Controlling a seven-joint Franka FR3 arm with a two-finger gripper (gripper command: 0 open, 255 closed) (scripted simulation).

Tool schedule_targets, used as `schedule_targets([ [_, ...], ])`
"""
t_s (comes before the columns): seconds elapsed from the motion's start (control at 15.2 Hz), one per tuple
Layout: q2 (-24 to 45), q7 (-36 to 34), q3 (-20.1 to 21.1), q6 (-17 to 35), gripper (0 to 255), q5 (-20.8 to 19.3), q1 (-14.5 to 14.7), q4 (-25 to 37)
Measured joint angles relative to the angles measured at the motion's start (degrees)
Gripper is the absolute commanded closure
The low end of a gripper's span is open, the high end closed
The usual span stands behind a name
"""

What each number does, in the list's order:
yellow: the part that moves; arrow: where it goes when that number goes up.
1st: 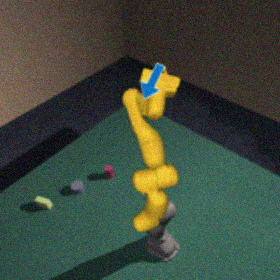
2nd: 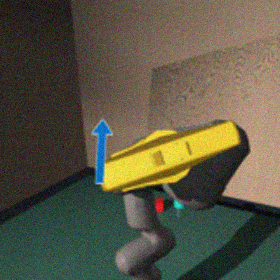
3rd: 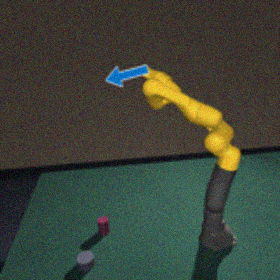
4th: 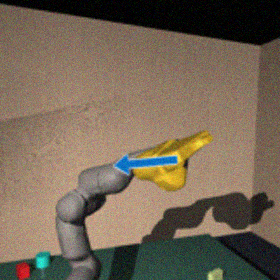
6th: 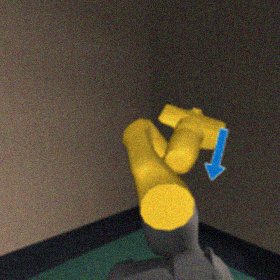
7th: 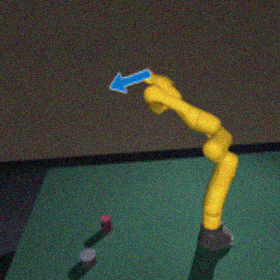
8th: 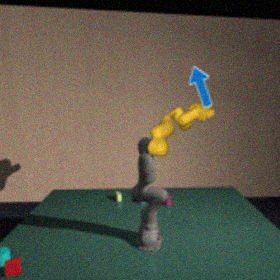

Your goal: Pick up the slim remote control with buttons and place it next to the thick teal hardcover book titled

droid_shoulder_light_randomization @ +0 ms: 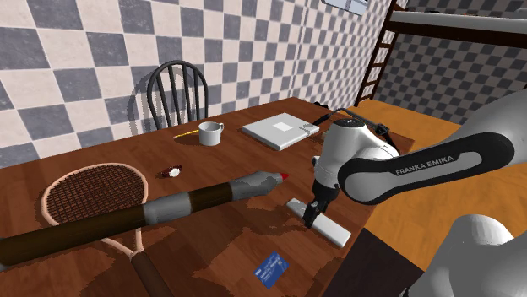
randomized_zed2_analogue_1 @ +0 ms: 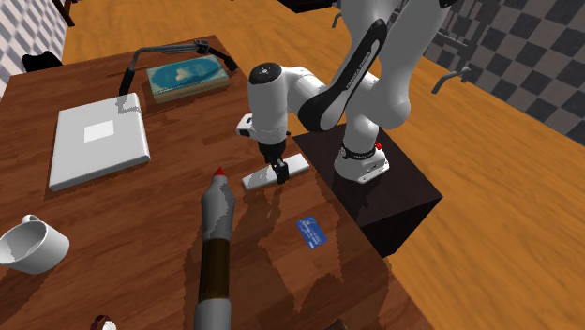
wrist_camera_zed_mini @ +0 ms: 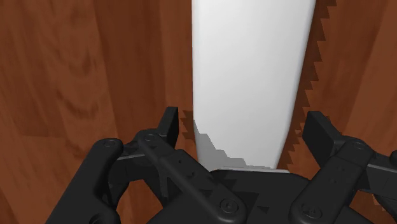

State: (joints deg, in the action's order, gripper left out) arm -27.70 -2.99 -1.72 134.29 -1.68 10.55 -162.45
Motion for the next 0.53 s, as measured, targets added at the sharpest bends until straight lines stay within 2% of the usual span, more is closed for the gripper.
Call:
schedule_targets([
  [0.26, 0.1, 0.0, 0.0, 0.1, 0, 0.0, 0.0, 0.0],
  [0.33, 0.1, 0.0, 0.0, 0.1, 255, 0.0, 0.0, 0.0],
  [0.53, 0.1, 0.0, 0.0, 0.1, 255, 0.0, 0.0, 0.0],
])
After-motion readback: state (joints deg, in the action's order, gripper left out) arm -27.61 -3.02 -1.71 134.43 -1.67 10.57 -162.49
